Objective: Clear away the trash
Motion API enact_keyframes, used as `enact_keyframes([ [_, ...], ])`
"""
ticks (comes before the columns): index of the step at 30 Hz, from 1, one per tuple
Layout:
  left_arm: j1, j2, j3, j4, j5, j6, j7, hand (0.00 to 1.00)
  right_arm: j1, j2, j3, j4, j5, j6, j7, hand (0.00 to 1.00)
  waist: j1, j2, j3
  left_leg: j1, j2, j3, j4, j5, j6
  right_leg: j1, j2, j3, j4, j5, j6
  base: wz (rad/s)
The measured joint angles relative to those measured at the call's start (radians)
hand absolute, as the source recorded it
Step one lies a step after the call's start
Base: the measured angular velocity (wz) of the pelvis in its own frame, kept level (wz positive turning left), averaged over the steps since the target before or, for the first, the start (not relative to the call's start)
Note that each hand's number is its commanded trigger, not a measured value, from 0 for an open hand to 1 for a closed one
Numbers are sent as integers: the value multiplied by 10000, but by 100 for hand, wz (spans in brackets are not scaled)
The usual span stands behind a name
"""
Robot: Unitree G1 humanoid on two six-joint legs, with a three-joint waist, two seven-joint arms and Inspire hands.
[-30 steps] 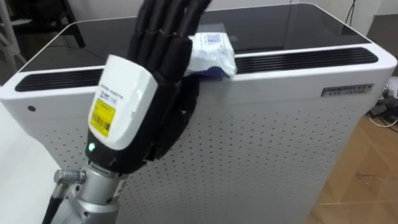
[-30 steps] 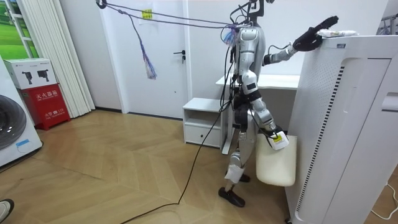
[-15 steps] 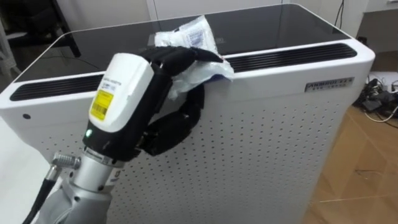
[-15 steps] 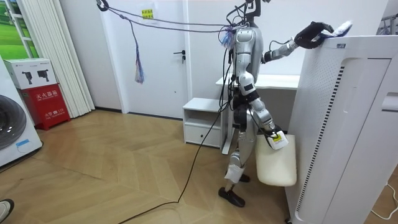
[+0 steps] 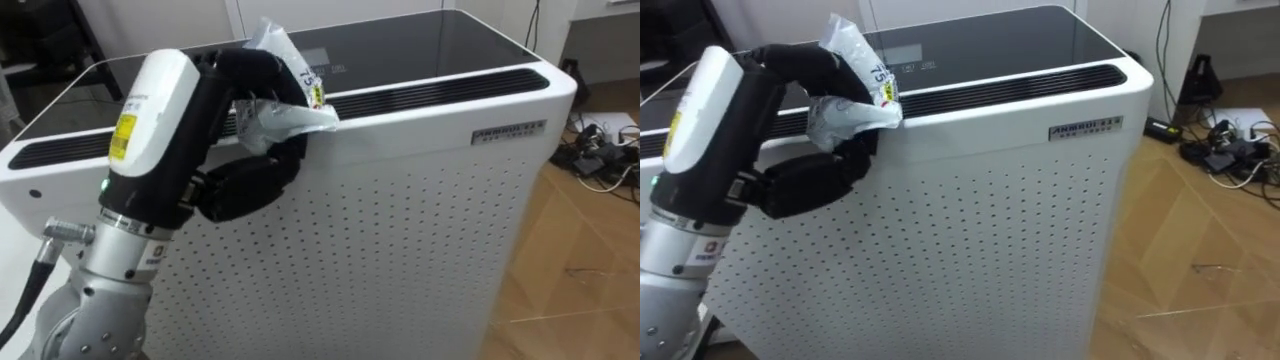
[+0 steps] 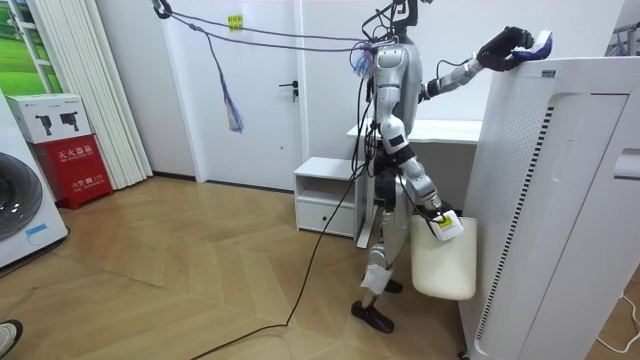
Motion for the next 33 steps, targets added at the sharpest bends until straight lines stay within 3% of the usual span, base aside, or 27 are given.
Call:
enact_keyframes([
  [5, -7, -69, 132, -257, -1933, 67, -470, 100, 9, 8, 23, -136, 49, -94, -3, 100, 5, -58, 33, -48, -9, 1, 5, 12, -5, -129, -26, -69, 19, -47, -2, 1],
  [9, -35, -324, 221, -373, -4975, -55, -1256, 100, 66, 95, 227, -98, 372, -239, -63, 100, 35, -193, 76, -187, -15, -58, 12, 11, -7, -148, -25, -172, -96, -51, -1, 7],
  [11, -33, -356, 215, -546, -5990, -77, -1751, 100, 111, 163, 328, -97, 397, -237, -91, 100, 68, -276, 80, -237, -13, -61, 5, 8, -9, -201, -20, -184, -125, -51, -1, 3],
  [12, -34, -403, 169, -636, -6714, -79, -2066, 100, 94, 166, 406, -97, 397, -236, -51, 100, 99, -226, 19, -270, -14, -79, 4, 7, -8, -240, -22, -182, -125, -49, 0, 0],
  [14, -32, -569, 8, -668, -7826, -94, -2537, 100, 110, 189, 418, -96, 402, -235, 35, 100, 125, -295, 30, -262, -16, -95, 6, 7, -7, -212, -35, -232, -126, -46, 4, 2],
  [16, -23, -846, -199, -671, -9229, -37, -3163, 100, 126, 265, 417, -99, 384, -228, 70, 100, 137, -385, 22, -274, -15, -154, 7, 7, -8, -211, -32, -275, -125, -46, 4, 5],
  [22, -15, -893, -942, -840, -12198, 418, -4899, 100, 156, 346, 536, -99, 365, -198, -79, 100, 58, -413, 2, -452, 8, -124, 53, 3, -14, -426, -27, -241, 36, -44, -1, -1],
  [26, -16, -954, -1463, -835, -12555, 918, -5740, 100, 155, 344, 712, -104, 401, -194, -98, 100, 58, -412, 3, -561, 6, -102, 123, 2, -14, -531, -38, -232, 62, -43, -2, 0],
  [33, -10, -1599, -1768, -444, -13174, 1494, -6612, 100, -22, 576, 920, 281, 400, 13, -254, 100, 206, -372, 17, -809, 18, -110, 192, 3, -15, -744, -32, -255, 121, -33, -19, 0],
])
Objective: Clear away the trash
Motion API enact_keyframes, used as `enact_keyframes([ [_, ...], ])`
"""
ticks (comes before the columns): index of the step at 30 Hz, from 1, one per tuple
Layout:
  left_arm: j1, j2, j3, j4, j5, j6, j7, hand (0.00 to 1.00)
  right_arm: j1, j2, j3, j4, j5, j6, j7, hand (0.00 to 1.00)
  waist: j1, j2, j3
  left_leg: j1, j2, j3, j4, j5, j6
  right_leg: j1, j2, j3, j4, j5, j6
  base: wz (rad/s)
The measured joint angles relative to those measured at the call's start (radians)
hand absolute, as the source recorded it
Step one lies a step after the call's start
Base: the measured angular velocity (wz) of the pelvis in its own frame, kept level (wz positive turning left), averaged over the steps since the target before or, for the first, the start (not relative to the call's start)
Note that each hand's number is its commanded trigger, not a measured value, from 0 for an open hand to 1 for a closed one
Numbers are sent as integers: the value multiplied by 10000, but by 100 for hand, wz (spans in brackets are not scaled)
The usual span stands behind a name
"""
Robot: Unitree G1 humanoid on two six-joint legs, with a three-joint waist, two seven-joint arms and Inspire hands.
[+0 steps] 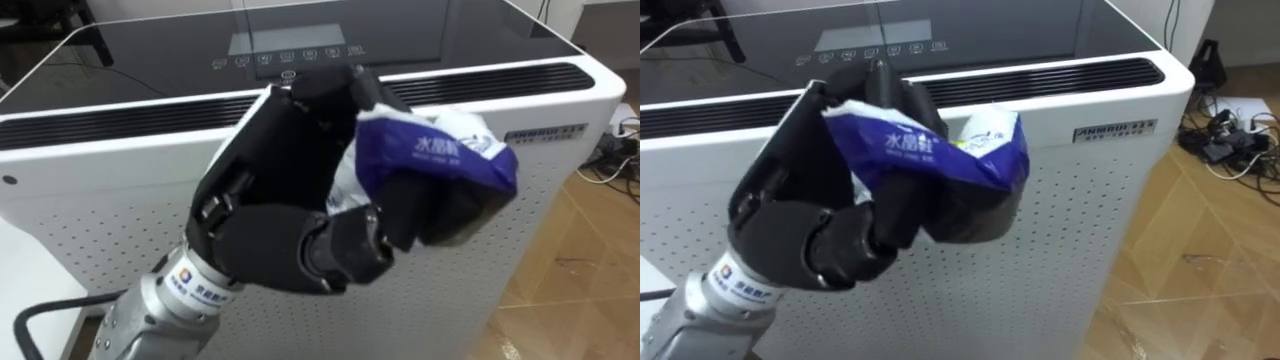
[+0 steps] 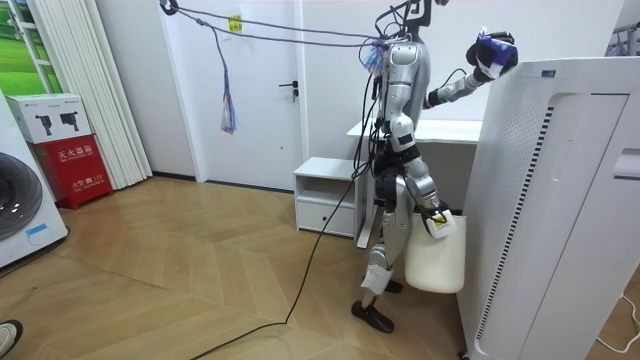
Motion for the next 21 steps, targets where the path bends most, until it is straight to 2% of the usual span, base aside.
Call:
enact_keyframes([
  [3, 4, -168, -224, 279, 40, 65, -26, 100, -24, 50, 58, 0, -40, 5, -177, 100, 103, 11, 9, -361, 2, -21, 192, 2, 0, -331, -12, 2, 116, 1, -6, 2],
  [5, 4, -227, -293, 472, 74, 241, -233, 100, -65, 71, 63, -2, -39, 16, -167, 100, 111, 9, 13, -505, -3, -51, 248, 2, 0, -452, -16, -6, 145, 6, -14, 5],
  [6, 4, -243, -310, 616, 74, 302, -427, 100, -131, 89, 64, -2, -38, 54, -158, 100, 84, 16, 54, -539, -2, -54, 269, 2, 0, -476, -14, -6, 164, 6, -14, 0],
  [11, 18, -238, -531, 1546, 97, 398, -1201, 100, -304, 97, 62, 21, -47, 205, -148, 100, 127, 78, 151, -744, 11, -76, 340, 2, -2, -690, -20, -44, 286, 7, -28, 0],
  [14, 133, -178, -677, 2088, 260, 493, -1586, 100, -590, 87, 44, 39, -47, 251, -93, 100, 132, 83, 173, -1237, 48, -74, 546, 26, -33, -1163, -16, -83, 433, 54, -105, 0],
  [16, 464, -192, -679, 2680, 805, 609, -1743, 100, -804, 116, 43, 282, -53, 258, -35, 100, 120, 91, 181, -1388, 89, -78, 673, 28, -42, -1244, 7, -139, 448, 75, -139, 0],
  [21, 616, -244, -687, 4681, 1465, 661, -2139, 100, -1183, 147, 38, 714, -139, 284, -74, 100, 261, 86, 221, -1654, 172, -22, 706, 66, -106, -1564, 19, -83, 591, 124, -228, -3],
])
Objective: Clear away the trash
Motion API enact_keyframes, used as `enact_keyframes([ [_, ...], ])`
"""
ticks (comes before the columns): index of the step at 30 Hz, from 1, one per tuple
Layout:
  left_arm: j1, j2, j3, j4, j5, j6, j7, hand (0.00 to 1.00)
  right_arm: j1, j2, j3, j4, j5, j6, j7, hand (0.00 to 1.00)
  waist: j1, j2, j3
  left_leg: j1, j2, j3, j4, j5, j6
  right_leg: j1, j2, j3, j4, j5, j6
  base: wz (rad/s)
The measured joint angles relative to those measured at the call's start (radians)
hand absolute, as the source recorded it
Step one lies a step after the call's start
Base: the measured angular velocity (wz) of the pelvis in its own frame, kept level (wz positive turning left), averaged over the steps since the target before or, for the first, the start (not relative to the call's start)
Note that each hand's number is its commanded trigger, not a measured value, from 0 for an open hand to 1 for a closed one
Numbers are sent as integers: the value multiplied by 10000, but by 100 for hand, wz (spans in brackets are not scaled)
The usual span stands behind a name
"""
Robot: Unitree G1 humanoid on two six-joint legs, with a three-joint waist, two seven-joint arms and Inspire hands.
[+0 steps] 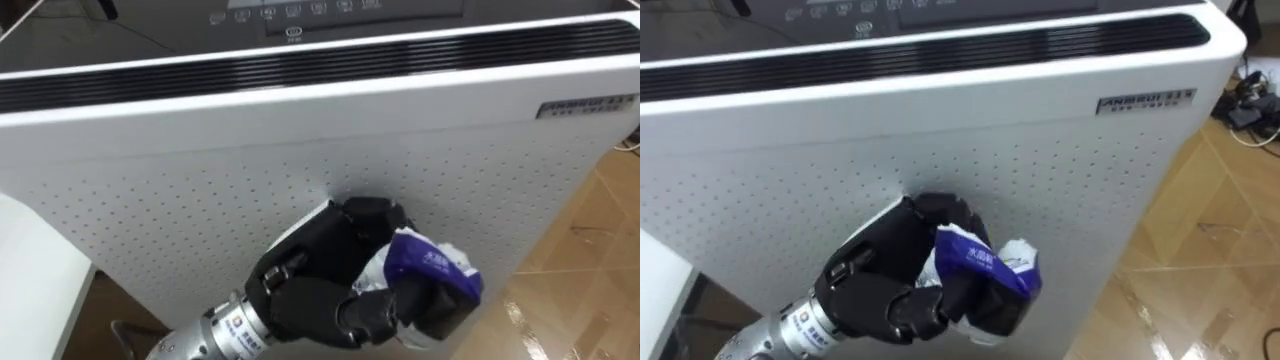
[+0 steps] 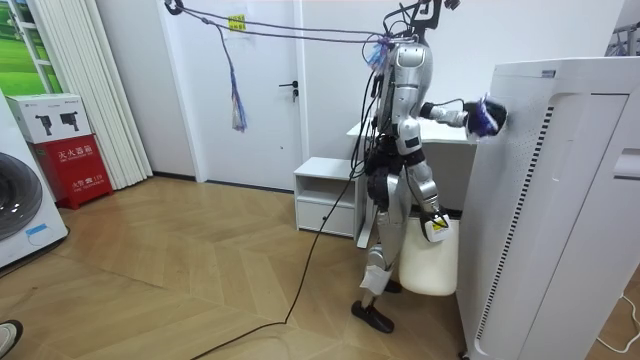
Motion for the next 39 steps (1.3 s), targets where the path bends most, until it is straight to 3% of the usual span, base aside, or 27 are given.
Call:
enact_keyframes([
  [5, 46, -146, -28, 2451, 33, 15, 177, 100, -108, 65, -16, 0, 68, 5, -170, 100, 32, -32, 37, -250, 19, 48, 10, 73, -71, -364, 7, 41, 213, -22, -86, -3],
  [7, 54, -250, -46, 3505, 628, 15, 410, 100, -162, 76, -188, 0, 51, -1, -168, 100, -72, -13, 44, -527, 26, -37, 212, 74, -76, -524, 16, -80, 218, -18, -100, 13],
  [15, 137, -290, -645, 5079, 1285, -73, 477, 100, -480, 117, -194, -10, 68, -97, -214, 100, -166, -16, 51, -1233, 36, -62, 390, 79, -80, -1235, -16, -167, 387, 3, -135, 1],
  [24, 254, -440, -775, 5898, 1966, -74, 490, 100, -619, 288, -290, -90, 74, -334, -247, 100, -172, -13, 53, -1841, 98, 171, 515, 80, -83, -2067, -33, 106, 758, 2, -155, -8],
  [35, 215, -552, -901, 6808, 2727, -440, 1154, 100, -823, 311, -222, -60, 106, -425, -326, 100, -160, -20, 71, -2231, 152, 246, 710, 99, -115, -2422, -26, 74, 938, 9, -281, -2],
  [39, 27, -554, -895, 7263, 2835, -453, 1385, 100, -874, 316, -213, -58, 146, -436, -410, 100, -157, -38, 131, -2477, 153, 204, 895, 98, -117, -2632, -48, 66, 1082, -10, -319, 2],
])
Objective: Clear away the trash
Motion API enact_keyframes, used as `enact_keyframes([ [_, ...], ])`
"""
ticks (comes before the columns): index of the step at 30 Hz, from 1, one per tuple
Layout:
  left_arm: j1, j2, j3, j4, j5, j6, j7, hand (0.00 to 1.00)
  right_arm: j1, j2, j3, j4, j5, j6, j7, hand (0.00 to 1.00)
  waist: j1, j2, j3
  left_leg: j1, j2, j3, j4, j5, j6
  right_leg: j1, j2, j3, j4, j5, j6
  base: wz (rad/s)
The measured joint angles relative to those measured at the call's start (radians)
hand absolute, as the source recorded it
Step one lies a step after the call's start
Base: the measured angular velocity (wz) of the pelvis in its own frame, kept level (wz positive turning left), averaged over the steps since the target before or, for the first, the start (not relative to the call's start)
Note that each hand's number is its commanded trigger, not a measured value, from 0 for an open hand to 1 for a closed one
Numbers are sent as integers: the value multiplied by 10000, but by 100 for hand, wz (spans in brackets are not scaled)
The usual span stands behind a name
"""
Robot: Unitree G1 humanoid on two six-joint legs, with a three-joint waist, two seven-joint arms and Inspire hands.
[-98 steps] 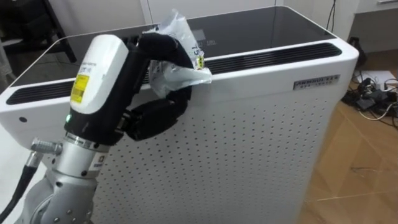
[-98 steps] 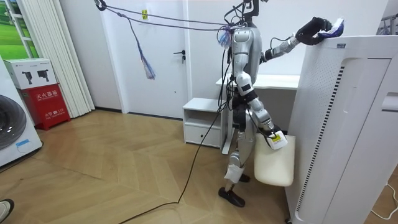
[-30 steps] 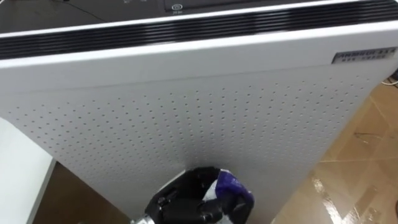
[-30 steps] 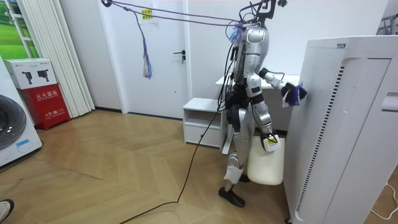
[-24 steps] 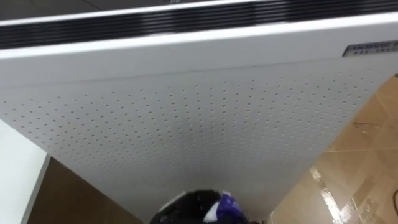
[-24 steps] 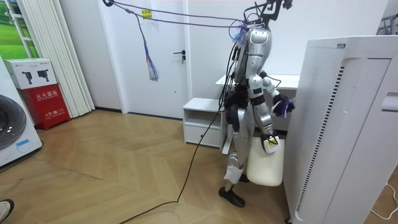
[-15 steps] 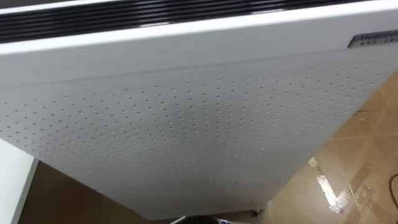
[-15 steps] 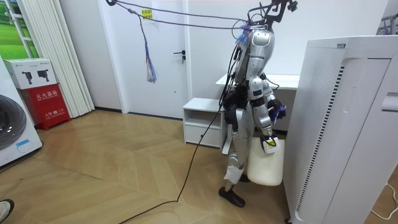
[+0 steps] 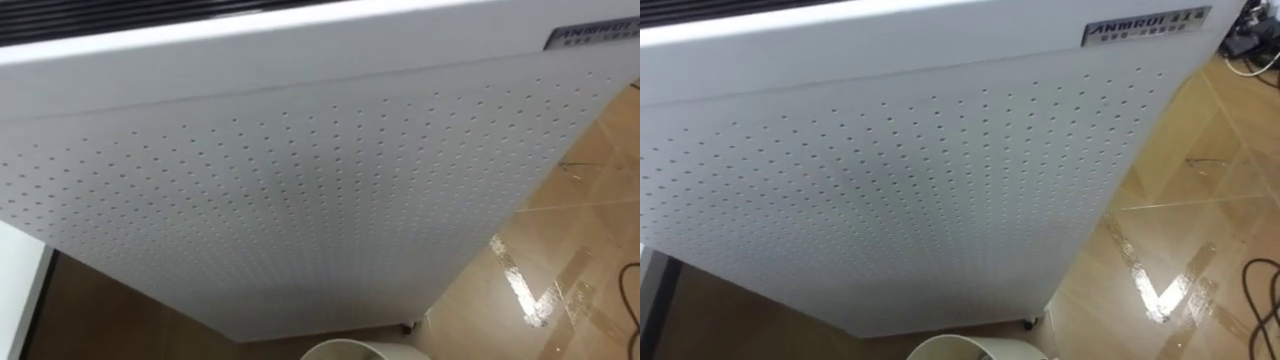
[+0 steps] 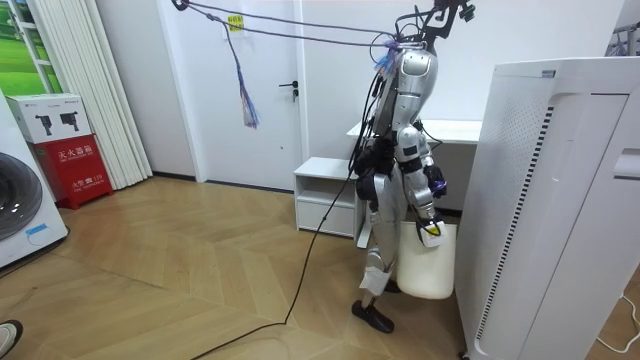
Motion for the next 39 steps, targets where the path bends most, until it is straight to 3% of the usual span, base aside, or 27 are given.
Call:
enact_keyframes([
  [4, -34, 5, 9, 58, 83, -1, 206, 0, -14, -5, 12, 5, 3, -1, -93, 100, 0, 1, 38, -226, 0, -32, 141, 0, 0, -203, -16, -25, 94, -16, -23, 2],
  [22, -282, -39, 146, 63, 192, -387, 866, 0, 8, 22, 48, 102, 63, -224, -150, 100, -17, -30, 43, -331, -3, 51, 141, 7, -10, -356, -32, -37, 122, -56, -51, 0],
  [39, -262, -144, 116, 283, 186, -394, 1039, 0, 104, 37, 62, 158, 70, -295, -151, 100, -20, -71, 28, -302, 13, 51, 298, 8, -11, -255, -47, -143, 180, -52, -57, 1],
])
